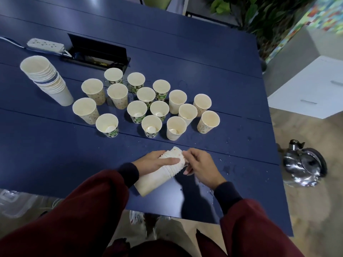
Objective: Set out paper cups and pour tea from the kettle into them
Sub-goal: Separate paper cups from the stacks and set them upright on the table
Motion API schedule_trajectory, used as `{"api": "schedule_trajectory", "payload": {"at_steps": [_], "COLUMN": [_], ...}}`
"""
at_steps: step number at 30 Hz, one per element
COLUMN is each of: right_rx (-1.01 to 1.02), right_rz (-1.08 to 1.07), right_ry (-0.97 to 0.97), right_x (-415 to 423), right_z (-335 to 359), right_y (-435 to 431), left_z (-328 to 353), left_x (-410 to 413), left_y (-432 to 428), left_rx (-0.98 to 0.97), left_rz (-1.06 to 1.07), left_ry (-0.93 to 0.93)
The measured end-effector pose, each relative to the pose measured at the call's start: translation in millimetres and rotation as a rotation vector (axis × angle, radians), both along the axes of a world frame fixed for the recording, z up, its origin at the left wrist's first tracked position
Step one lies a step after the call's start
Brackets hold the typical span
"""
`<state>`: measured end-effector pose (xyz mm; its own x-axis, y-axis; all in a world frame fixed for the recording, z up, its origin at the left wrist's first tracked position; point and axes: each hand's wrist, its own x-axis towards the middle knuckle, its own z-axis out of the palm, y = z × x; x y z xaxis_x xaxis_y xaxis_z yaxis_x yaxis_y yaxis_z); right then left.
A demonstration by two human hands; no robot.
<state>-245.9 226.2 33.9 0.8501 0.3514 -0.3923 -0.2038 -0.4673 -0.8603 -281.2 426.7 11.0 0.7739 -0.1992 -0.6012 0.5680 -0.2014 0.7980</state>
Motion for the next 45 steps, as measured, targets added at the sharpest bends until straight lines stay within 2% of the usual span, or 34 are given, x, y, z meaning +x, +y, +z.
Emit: {"api": "schedule_trajectory", "payload": {"at_steps": [2,4,6,8,10,15,18,20,23,25,28,33,37,42,45], "right_rx": [-0.016,-0.088,-0.247,-0.33,-0.335,-0.344,-0.321,-0.238,-0.101,-0.091,-0.055,0.0,0.002,-0.186,-0.324], "right_rz": [-0.165,-0.248,-0.211,-0.167,-0.123,-0.03,-0.11,-0.076,0.191,0.346,0.377,0.395,0.187,0.244,0.234], "right_ry": [-0.076,-0.253,-0.468,-0.585,-0.588,-0.578,-0.702,-0.761,-0.631,-0.563,-0.509,-0.421,-0.475,-0.673,-0.678], "right_x": [-0.7,4.0,10.5,15.7,23.0,28.5,16.8,6.2,-9.1,-17.1,-21.2,-14.8,-5.1,-2.4,-5.7], "right_z": [1.5,5.5,5.7,2.3,-3.8,-13.7,-9.3,-2.3,1.6,-3.3,-6.2,1.5,-1.4,-4.2,-15.1], "right_y": [-9.0,-19.7,-30.9,-32.6,-28.8,-17.8,-11.6,-1.5,19.1,32.9,49.4,82.7,112.7,147.2,166.7], "left_z": [3.7,4.8,4.3,-1.3,-6.7,-7.0,-7.5,-0.9,6.6,10.4,17.5,13.3,3.2,-0.7,4.8], "left_x": [1.0,1.0,-3.3,-7.4,-11.5,-17.6,-22.1,-26.5,-34.8,-43.4,-56.5,-67.5,-82.8,-83.3,-63.6], "left_y": [-1.6,-1.2,-2.7,-2.2,-2.2,-6.8,-9.2,-12.8,-14.7,-10.7,1.2,36.8,78.5,135.3,161.6], "left_rx": [0.008,0.019,0.041,0.091,0.1,-0.015,-0.121,-0.223,-0.385,-0.453,-0.477,-0.452,-0.31,-0.13,-0.089], "left_rz": [-0.003,0.008,0.03,0.052,0.089,0.279,0.413,0.475,0.545,0.529,0.474,0.452,0.47,0.564,0.682], "left_ry": [0.013,0.028,0.058,0.094,0.135,0.161,0.181,0.212,0.215,0.168,0.098,0.02,0.103,0.111,0.093]}}
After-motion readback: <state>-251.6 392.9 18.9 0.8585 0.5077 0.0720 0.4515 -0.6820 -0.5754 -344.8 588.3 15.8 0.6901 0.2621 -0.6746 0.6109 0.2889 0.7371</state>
